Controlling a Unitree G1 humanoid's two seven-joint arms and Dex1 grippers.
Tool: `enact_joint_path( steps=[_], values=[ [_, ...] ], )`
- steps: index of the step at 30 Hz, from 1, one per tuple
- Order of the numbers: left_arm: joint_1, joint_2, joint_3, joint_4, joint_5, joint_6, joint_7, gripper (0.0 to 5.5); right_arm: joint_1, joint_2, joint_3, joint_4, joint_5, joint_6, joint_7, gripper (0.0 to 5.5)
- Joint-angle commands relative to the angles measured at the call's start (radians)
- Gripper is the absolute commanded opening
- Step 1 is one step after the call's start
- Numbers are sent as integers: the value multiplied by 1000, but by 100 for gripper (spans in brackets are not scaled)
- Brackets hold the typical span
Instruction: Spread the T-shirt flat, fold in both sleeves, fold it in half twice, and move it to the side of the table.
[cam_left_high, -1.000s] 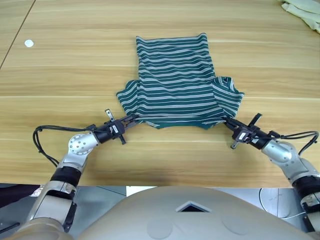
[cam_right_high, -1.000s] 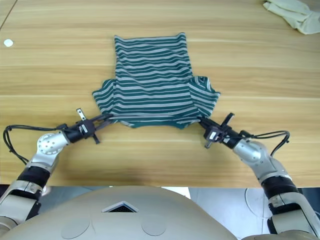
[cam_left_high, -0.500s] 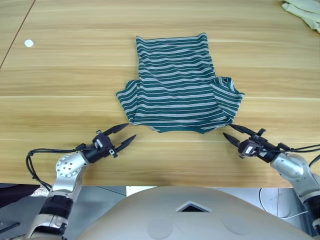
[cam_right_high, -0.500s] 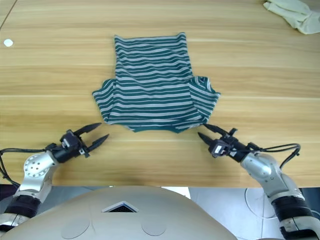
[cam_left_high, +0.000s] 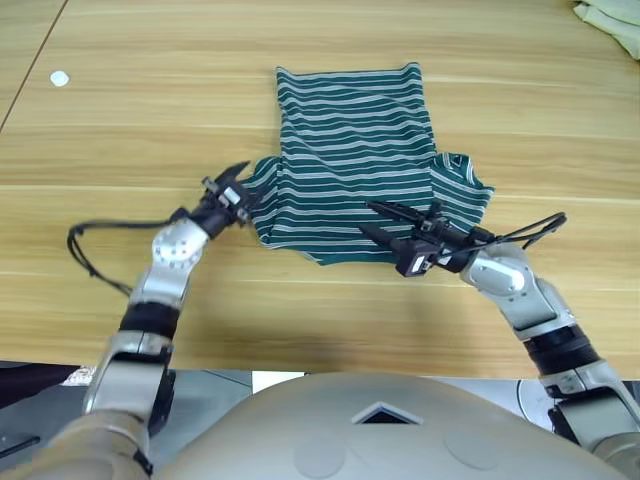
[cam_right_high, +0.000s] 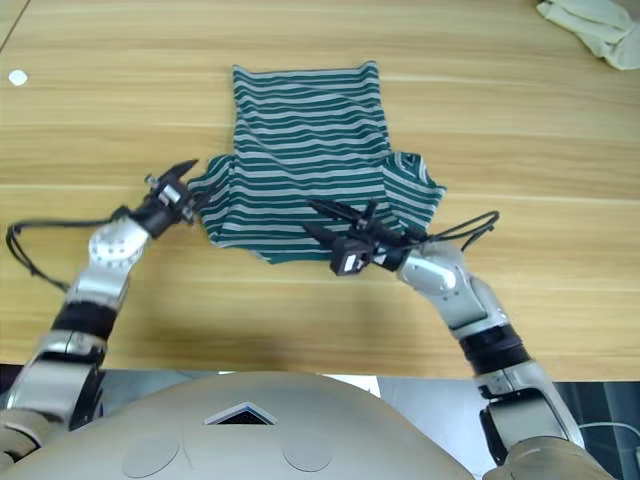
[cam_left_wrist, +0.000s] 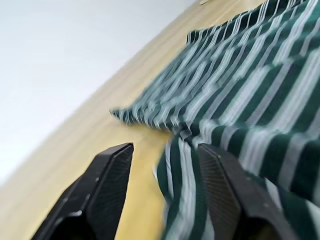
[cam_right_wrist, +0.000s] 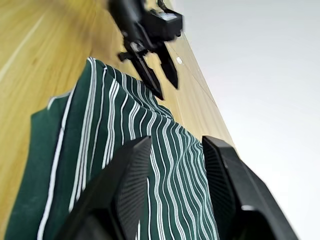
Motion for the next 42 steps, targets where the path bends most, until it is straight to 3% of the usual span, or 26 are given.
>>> enact_joint_path(
  steps=[1,11,16,24,30,32,35,39,42],
  values=[
    [-119,28,-68,133,104,-33,-18,240,4,-17,-24,13,-19,-4,-8,186],
    [-181,113,-192,227,218,-132,-150,240,17,-10,-68,7,-30,18,-36,186],
    [-312,118,-239,435,342,-67,-8,240,29,5,-85,5,-40,35,-63,186],
    [-449,14,-212,621,318,-69,152,240,53,31,-45,8,-77,41,-76,186],
    [-307,61,-96,418,129,-255,59,240,34,49,-34,10,-109,51,-94,186],
    [-252,97,-40,289,64,-250,49,240,28,68,-23,11,-133,60,-107,186],
    [-169,139,65,61,30,-174,119,240,-76,138,67,88,-329,126,-157,186],
    [-77,50,151,-139,-42,-88,213,240,-320,235,196,373,-519,201,-196,186],
    [-42,-47,197,-155,-121,-55,271,240,-396,235,294,503,-595,174,-178,186]
  ],
)
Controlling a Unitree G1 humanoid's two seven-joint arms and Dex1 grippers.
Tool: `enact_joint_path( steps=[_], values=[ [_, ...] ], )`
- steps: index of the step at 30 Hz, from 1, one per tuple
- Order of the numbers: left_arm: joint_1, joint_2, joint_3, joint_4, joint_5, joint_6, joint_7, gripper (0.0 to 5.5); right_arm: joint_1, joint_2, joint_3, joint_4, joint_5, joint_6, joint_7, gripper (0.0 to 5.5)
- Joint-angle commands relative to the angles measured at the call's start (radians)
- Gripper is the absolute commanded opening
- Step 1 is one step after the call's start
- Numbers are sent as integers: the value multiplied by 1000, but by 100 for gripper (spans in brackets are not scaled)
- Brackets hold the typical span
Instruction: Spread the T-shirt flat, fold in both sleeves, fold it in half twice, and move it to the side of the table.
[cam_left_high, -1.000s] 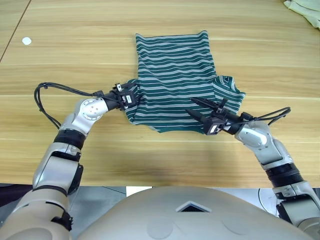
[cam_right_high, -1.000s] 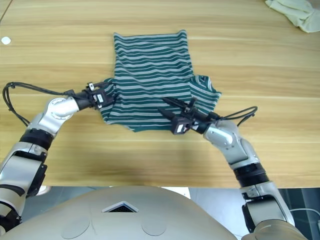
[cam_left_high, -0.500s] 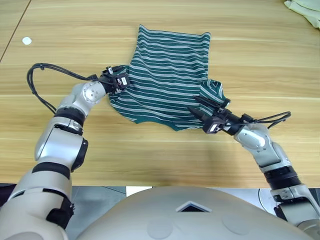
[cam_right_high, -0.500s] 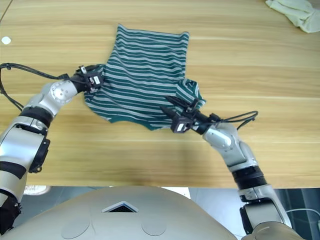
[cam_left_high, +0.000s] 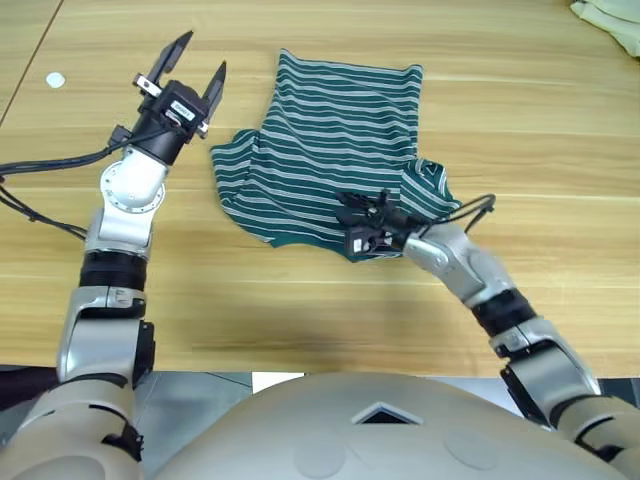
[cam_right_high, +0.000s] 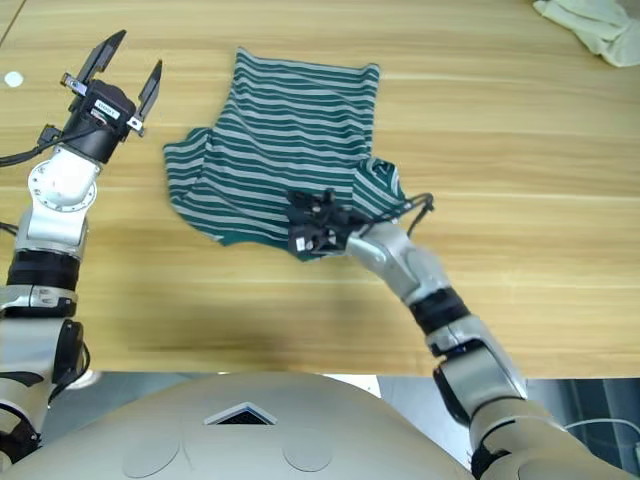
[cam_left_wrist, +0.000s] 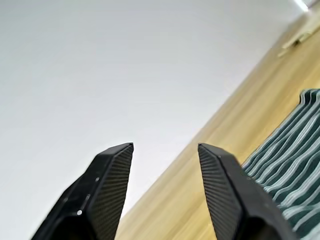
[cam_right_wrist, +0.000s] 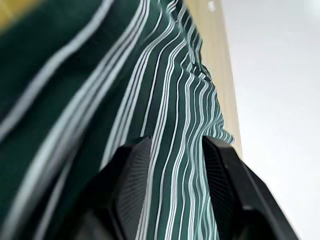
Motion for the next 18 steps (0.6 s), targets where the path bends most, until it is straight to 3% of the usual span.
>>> enact_joint_path(
  steps=[1,5,10,14,18],
  values=[
    [44,-100,53,-8,-81,48,60,240,-59,-20,110,111,-74,-35,40,186],
    [73,-108,77,7,-78,61,72,240,57,-193,155,-24,-24,-137,147,186],
    [136,-82,109,1,-65,81,74,240,249,-410,90,-267,106,-161,211,186],
    [217,-52,125,-26,-15,95,97,240,295,-425,46,-334,143,-137,188,186],
    [294,-38,17,-73,63,54,13,240,267,-294,-37,-400,323,-155,84,186]
  ],
)
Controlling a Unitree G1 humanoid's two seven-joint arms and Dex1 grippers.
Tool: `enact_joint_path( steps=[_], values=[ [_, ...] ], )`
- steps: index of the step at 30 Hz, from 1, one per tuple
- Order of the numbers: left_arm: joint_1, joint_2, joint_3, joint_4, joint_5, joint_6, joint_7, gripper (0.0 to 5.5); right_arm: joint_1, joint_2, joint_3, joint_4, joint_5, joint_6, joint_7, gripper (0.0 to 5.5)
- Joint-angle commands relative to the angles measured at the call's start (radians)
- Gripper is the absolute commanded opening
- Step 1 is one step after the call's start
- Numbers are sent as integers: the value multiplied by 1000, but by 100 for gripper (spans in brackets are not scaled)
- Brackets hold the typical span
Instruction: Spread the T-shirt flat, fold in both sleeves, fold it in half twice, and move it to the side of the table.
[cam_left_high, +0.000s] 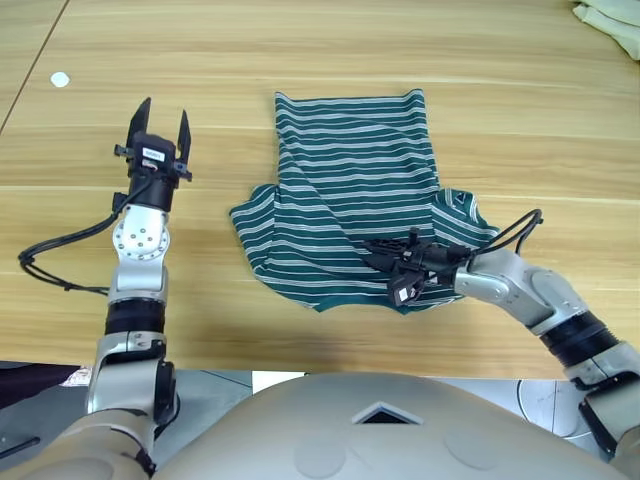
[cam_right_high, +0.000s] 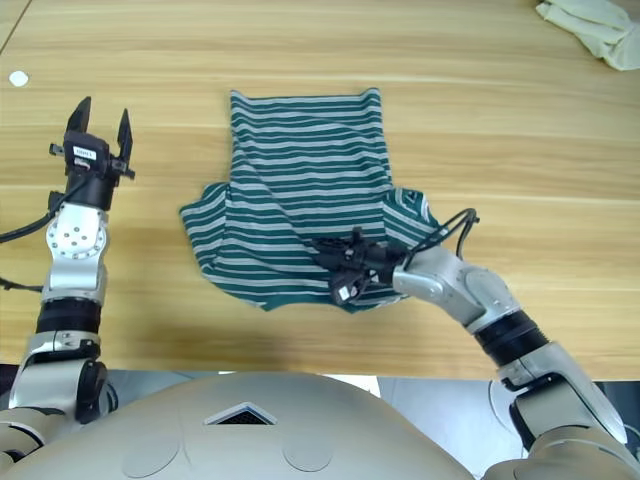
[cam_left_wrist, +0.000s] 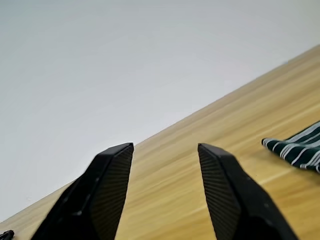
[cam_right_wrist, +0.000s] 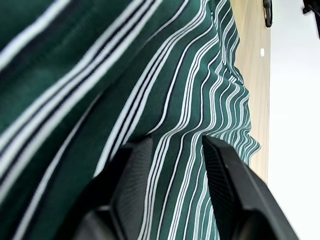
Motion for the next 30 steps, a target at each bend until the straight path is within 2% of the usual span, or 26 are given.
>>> enact_joint_path(
  steps=[1,4,7,9,12,17,25,27,30],
  values=[
    [66,27,-141,-58,79,-61,-122,240,8,145,-79,-74,211,23,-54,186],
    [115,63,-262,-112,92,-143,-261,240,9,235,-177,-174,422,113,-69,186],
    [116,85,-357,-110,150,-160,-355,240,3,262,-268,-205,480,193,-87,186],
    [92,98,-380,-76,229,-107,-348,240,3,262,-319,-209,486,232,-91,186],
    [102,123,-343,-71,312,-11,-274,240,12,252,-372,-206,472,260,-90,186],
    [222,105,-266,-135,274,102,-185,240,26,226,-425,-116,381,283,-118,186],
    [356,60,-319,-290,154,86,-243,240,-16,227,-439,-18,302,281,-161,186],
    [325,69,-278,-273,167,96,-200,240,-14,232,-433,-15,293,275,-160,186],
    [283,76,-148,-280,158,106,-83,240,-10,231,-439,-10,296,263,-160,186]
  ],
)
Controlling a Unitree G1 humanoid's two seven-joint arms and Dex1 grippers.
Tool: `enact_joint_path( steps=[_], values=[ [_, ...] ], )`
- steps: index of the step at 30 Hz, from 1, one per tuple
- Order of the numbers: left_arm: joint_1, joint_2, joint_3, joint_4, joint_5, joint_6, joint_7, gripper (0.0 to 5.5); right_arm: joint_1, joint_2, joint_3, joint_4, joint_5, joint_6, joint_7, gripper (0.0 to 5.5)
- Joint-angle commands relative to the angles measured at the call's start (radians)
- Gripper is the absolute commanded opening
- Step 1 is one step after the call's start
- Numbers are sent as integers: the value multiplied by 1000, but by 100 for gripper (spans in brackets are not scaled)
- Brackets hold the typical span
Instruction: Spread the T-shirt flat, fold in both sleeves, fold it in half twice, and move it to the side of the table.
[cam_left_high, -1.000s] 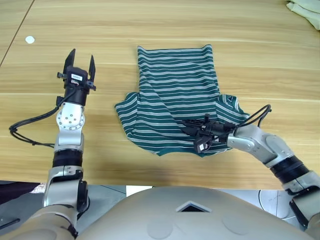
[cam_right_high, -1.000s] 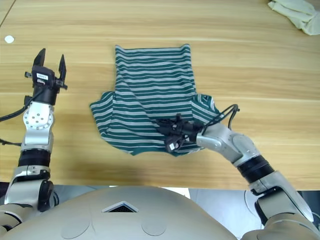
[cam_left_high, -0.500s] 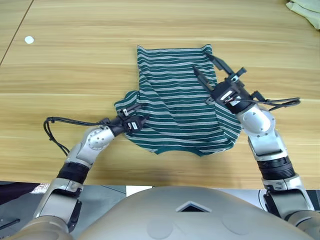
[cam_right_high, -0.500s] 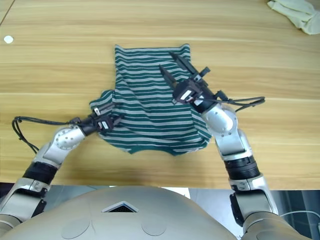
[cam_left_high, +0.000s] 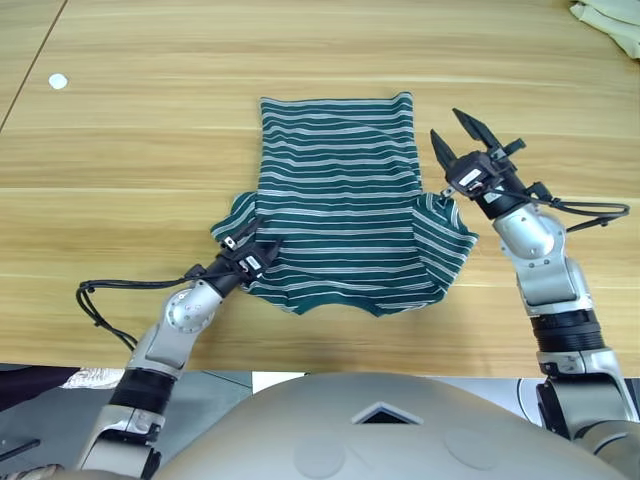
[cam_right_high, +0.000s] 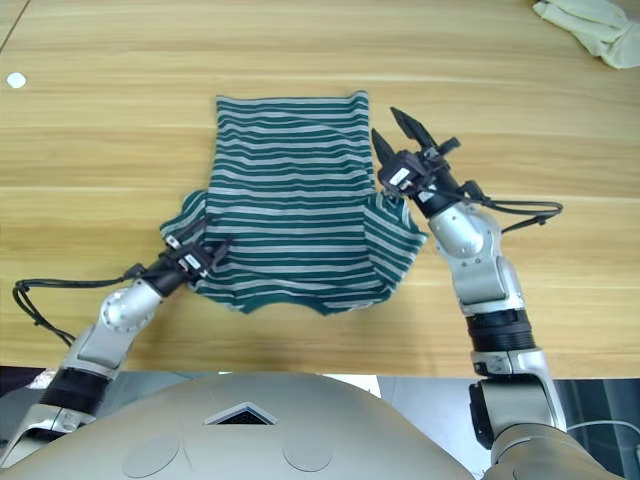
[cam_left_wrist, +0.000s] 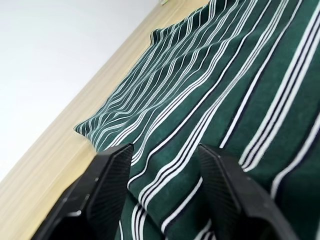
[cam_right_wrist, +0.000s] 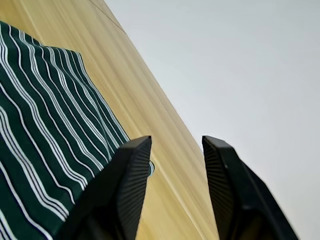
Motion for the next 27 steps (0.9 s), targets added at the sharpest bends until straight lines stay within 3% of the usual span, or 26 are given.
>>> enact_joint_path(
  steps=[1,6,9,13,17,27],
  values=[
    [-41,15,162,-23,-26,18,122,240,-12,-3,-5,11,-2,-19,-2,186],
    [17,39,353,-198,35,68,239,240,2,-12,-12,27,11,-54,5,186],
    [160,86,383,-259,80,123,168,240,8,-23,-5,35,7,-84,19,186],
    [370,198,305,-317,161,116,-18,240,-13,-43,-15,54,0,-88,33,186],
    [440,289,218,-313,237,85,-137,240,-16,-58,-30,56,5,-84,35,186],
    [62,263,46,10,328,74,-62,240,57,-78,-70,55,13,-108,16,186]
  ],
)
